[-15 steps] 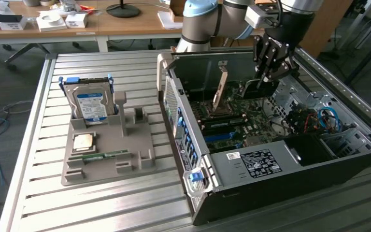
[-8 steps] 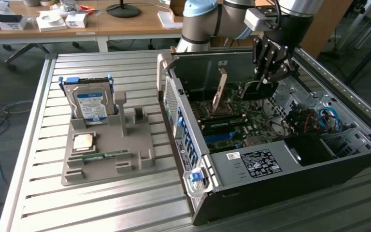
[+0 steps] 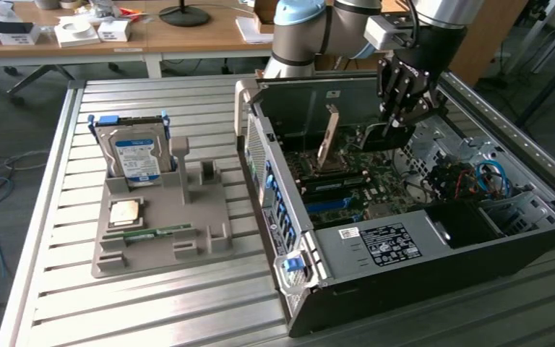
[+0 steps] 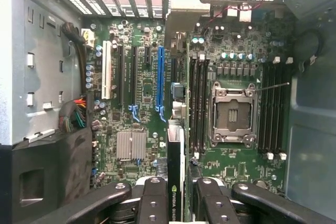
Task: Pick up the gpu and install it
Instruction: 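Insert the gpu into the slot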
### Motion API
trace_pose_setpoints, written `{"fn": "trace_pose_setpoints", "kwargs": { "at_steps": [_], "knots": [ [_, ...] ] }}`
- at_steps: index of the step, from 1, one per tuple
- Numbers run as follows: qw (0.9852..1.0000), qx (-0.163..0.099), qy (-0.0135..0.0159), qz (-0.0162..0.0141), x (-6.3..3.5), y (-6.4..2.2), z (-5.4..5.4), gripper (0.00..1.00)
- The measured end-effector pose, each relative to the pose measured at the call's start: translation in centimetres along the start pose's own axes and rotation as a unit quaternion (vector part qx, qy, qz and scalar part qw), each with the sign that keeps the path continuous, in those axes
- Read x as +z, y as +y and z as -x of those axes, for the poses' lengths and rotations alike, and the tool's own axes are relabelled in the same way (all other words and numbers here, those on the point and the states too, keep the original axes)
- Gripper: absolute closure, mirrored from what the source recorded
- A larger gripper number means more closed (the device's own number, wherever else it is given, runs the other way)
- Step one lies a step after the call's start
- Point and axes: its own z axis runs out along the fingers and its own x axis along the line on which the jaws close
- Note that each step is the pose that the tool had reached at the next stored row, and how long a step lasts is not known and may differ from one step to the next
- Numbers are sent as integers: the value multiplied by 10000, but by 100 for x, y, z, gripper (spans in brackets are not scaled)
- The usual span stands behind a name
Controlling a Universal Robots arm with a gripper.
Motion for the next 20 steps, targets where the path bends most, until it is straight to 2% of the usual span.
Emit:
{"fn": "trace_pose_setpoints", "kwargs": {
  "at_steps": [10,20],
  "knots": [
    [10000,0,-2,-1,12,0,0,74],
    [10000,1,0,-5,92,-1,-1,74]
  ]
}}
